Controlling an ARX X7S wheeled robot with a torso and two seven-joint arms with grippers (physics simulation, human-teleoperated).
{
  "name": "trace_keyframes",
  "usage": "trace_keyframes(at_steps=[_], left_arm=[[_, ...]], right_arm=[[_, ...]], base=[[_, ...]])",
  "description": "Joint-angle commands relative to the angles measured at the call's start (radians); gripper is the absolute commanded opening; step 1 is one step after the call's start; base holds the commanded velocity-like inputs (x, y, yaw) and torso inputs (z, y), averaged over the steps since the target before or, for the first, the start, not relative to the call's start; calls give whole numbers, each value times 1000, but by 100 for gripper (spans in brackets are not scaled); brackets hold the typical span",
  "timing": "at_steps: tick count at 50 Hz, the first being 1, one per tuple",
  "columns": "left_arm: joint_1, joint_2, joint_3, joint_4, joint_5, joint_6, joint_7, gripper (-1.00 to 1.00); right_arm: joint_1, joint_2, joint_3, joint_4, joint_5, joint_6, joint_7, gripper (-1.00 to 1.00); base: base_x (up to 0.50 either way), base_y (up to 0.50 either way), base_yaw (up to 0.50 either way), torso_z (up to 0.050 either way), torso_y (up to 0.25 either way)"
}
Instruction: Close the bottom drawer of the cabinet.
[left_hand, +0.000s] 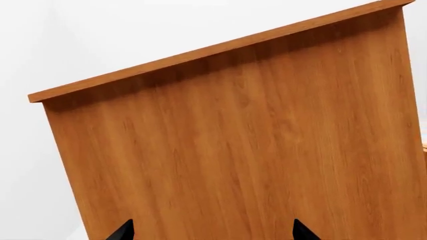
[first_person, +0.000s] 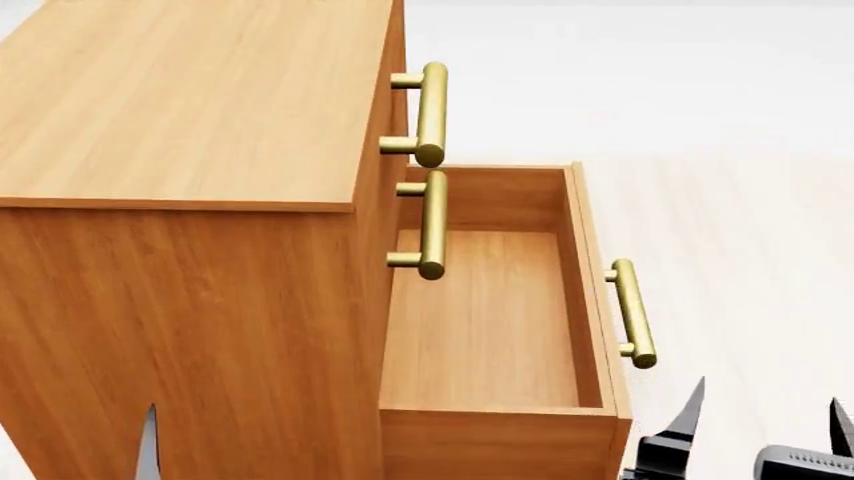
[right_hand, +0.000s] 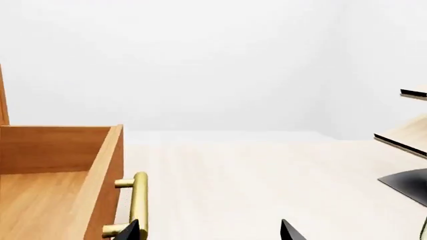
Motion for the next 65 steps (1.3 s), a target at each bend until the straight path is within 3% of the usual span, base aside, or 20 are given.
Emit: trace_keyframes(at_steps=[1, 7, 16, 24, 65], left_arm=[[4, -1, 5, -6, -3, 7, -6, 100], [4, -4, 4, -1, -6, 4, -6, 100], [8, -5, 17, -15, -2, 16, -10, 100], [8, -7, 13, -22, -9, 24, -13, 100], [9, -15, 39, -30, -7, 33, -27, 100]], right_arm=[[38, -23, -27, 263, -13, -157, -72, 100], [63, -40, -39, 401, -9, -260, -120, 100], [220, -95, -29, 848, 28, -489, -248, 100], [311, -112, -39, 1033, 24, -536, -287, 100], [316, -157, -227, 942, -118, -485, -331, 100]], base=[[0, 0, 0, 0, 0], [0, 0, 0, 0, 0], [0, 0, 0, 0, 0], [0, 0, 0, 0, 0], [4, 0, 2, 0, 0]])
